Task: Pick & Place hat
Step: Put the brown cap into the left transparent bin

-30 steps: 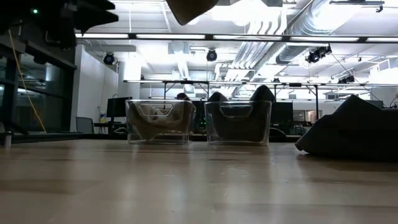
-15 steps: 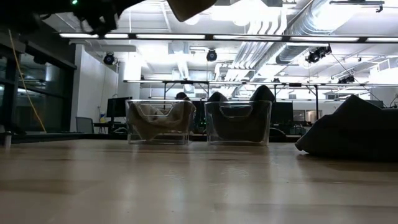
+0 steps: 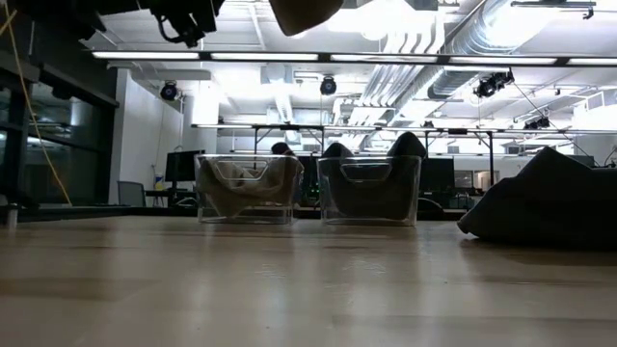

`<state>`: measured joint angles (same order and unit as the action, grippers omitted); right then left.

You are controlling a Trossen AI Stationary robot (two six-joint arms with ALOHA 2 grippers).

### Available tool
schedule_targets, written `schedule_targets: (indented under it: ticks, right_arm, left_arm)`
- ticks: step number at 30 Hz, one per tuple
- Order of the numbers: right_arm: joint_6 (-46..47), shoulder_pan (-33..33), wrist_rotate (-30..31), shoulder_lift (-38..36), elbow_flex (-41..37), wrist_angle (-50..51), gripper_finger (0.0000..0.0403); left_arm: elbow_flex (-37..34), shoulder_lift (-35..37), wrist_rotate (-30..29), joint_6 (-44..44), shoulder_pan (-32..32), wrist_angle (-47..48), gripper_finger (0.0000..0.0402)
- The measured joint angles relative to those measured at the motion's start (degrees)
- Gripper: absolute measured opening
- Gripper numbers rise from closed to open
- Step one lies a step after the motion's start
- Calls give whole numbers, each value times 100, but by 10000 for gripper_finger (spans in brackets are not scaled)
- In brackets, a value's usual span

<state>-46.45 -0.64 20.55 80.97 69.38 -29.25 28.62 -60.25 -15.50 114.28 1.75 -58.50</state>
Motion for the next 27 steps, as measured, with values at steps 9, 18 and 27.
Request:
schedule_targets:
  ticks: [9,18,27]
  right_arm:
    - [-216,-101,4,-2,0,-305,10]
    - [-673,-101,123,-2,0,-400,10]
    - [-1528,-160,316,-2,0,-312,10]
  left_arm:
    - [62,2,-214,2,1,0,207]
    - [62,2,-923,16,1,-14,207]
    - [62,2,-1010,155,1,-220,207]
